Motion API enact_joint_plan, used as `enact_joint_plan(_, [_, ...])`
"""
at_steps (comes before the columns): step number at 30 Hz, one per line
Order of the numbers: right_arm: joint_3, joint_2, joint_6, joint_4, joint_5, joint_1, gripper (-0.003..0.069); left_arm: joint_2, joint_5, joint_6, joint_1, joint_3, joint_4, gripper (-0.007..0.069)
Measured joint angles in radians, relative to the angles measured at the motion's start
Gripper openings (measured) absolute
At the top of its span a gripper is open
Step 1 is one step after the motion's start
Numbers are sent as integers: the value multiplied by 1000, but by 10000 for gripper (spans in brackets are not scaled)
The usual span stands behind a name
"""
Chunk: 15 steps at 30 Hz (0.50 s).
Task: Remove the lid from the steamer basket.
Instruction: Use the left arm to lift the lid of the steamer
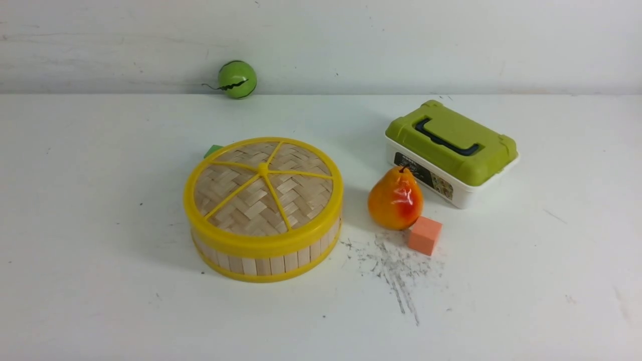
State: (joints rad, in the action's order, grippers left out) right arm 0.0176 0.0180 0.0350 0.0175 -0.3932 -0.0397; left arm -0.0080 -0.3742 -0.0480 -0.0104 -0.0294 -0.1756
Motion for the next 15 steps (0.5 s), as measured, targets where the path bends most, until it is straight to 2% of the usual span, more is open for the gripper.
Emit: enact_joint_plan(15, [0,0,0,0,0,0,239,0,19,0,0,0,-1,27])
